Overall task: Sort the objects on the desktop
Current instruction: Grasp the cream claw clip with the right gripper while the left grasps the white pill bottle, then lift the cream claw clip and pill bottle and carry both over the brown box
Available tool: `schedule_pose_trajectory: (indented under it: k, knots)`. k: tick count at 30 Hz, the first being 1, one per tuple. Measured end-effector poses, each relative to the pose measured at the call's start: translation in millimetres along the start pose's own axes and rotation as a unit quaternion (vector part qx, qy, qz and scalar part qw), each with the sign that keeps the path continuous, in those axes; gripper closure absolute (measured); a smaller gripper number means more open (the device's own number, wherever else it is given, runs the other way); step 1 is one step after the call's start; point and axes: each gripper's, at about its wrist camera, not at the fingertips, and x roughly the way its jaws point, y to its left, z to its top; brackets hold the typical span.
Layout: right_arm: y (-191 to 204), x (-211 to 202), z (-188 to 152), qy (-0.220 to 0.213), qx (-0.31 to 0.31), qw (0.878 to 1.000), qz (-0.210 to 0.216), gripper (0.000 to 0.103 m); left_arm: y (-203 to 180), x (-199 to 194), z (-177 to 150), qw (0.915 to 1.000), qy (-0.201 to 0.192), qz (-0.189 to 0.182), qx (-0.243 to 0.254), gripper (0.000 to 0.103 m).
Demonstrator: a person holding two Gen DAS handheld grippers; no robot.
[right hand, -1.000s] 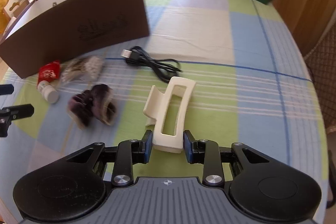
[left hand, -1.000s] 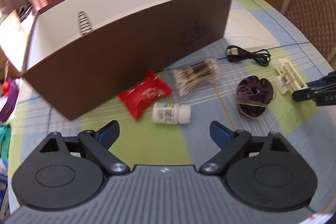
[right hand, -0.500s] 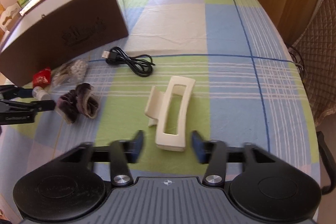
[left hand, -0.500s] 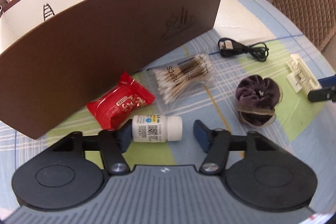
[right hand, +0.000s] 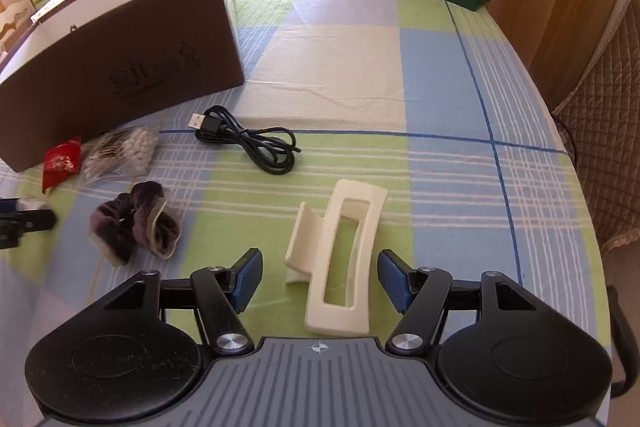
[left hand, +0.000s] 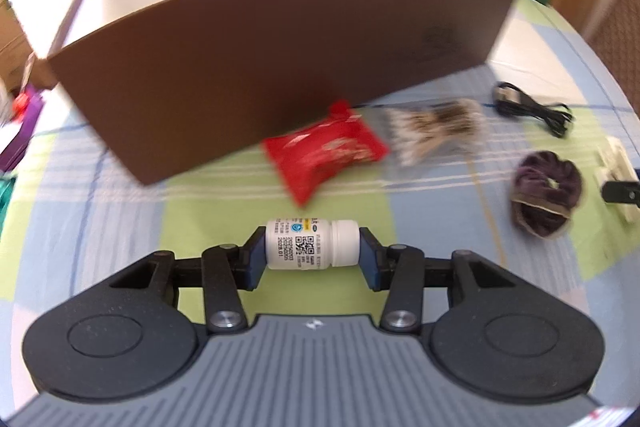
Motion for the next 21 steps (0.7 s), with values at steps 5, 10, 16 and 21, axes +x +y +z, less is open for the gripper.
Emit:
schedule_pose_trajectory:
  k: [5, 10, 16, 21]
  knots:
    - [0.2, 7.4, 2.5, 0.002, -0.013, 1.0, -0.008, 0.061, 18.7, -3.2, -3.8, 0.9995, 0.003, 0.016, -0.027, 0.062]
    - [6.3, 5.7, -1.0, 0.004, -0.034, 0.999, 0.008, 0.064, 20.8, -5.5, -8.1, 0.9995, 0.003, 0.018, -0.028, 0.062]
    - [20.7, -4.4, -5.3, 0.009, -0.04, 0.998, 0.046, 0.064, 15.0, -7.1, -7.5, 0.9996, 0.012, 0.014, -0.022, 0.062]
    - [35.2, -18.8, 1.1, 0.0, -0.05, 0.995, 0.081, 0.064, 10.2, -22.0, -13.5, 0.9997, 0.004, 0.009, -0.021, 0.062]
